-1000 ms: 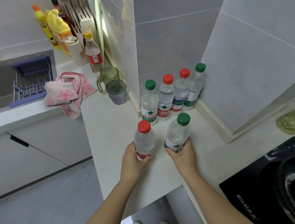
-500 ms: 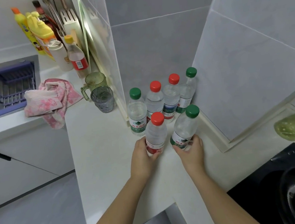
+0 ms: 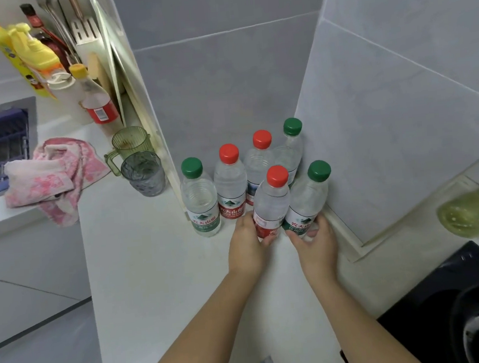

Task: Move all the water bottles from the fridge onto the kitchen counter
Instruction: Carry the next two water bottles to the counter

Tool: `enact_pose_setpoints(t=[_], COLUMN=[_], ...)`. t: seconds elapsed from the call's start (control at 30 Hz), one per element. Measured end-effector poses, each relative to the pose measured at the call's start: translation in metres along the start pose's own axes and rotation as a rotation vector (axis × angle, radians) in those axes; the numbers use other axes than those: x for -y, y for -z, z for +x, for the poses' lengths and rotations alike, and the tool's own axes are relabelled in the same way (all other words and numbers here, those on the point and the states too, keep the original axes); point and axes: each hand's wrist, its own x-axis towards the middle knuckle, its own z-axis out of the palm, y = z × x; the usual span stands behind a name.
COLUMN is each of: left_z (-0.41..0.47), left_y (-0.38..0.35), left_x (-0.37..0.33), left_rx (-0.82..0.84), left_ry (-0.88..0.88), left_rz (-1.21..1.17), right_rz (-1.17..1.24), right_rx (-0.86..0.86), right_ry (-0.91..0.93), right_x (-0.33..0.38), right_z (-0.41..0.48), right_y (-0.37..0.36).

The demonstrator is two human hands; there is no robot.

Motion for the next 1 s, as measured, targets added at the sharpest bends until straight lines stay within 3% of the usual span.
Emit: enact_pose_setpoints(t=[0.17, 1.0], left_z=[0.008, 0.024], left_y=[-0.004, -0.011], left_x=[-0.007, -0.013], left_rx=[0.01, 0.066], left_ry=[0.036, 0.098], left_rz=[0.243, 0.266], right_rz=[0.023, 0.067], right_rx=[0.028, 0.022], right_ry=[-0.01, 0.015], right_x=[0.0, -0.006], right_z=[0.004, 0.033], right_y=[0.001, -0.02])
